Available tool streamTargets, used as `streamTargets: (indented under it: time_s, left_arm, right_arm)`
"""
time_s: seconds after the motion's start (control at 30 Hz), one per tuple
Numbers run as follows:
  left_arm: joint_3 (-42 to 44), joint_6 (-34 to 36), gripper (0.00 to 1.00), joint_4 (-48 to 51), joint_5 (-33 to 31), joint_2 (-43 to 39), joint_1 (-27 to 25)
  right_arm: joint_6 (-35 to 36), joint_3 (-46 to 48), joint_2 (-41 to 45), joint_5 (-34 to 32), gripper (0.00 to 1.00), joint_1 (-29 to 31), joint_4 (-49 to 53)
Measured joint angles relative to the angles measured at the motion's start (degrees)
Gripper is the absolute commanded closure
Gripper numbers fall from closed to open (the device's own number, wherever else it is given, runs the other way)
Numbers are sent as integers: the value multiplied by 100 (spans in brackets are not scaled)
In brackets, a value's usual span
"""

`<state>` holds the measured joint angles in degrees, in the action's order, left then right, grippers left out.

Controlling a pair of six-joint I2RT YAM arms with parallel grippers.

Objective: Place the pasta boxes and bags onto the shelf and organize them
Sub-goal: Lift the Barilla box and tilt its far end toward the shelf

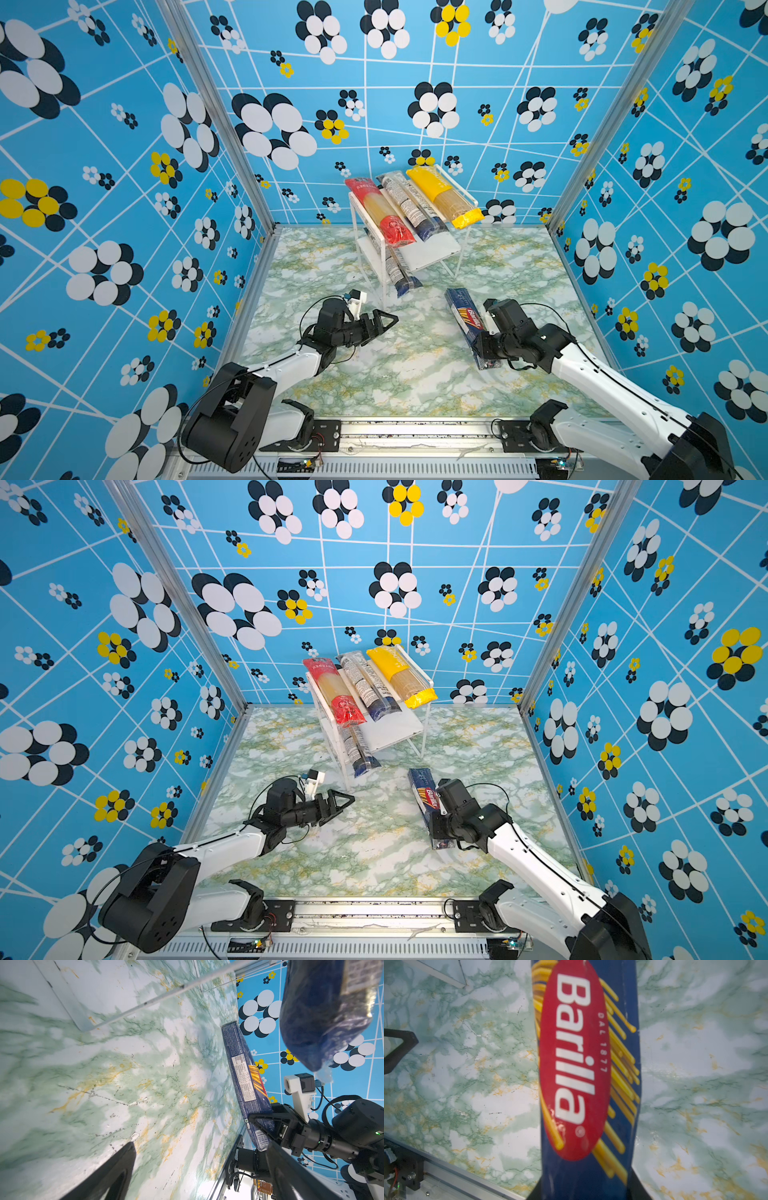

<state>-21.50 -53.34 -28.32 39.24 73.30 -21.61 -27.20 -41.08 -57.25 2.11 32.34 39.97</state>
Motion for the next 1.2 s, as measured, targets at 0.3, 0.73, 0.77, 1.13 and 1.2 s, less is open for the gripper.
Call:
streamTargets:
  time_s: [0.3, 0.73, 0.77, 1.13, 1.2]
  left_arm:
    - [0, 0, 1, -4, 4, 22, 0]
    - [0, 0, 1, -44, 44, 96, 2]
    - [0, -2, 1, -42, 46, 107, 2]
    - [0, 0, 1, -39, 46, 116, 24]
    - [0, 0, 1, -39, 44, 116, 24]
  right_arm:
    - [107, -474, 511, 31, 100, -131, 745]
    - [190, -1064, 1023, 286, 100, -278, 1471]
    - [221, -1095, 1064, 330, 100, -280, 1469]
    - [597, -1110, 1134, 557, 100, -280, 1165]
    - [719, -1110, 1128, 531, 100, -280, 1043]
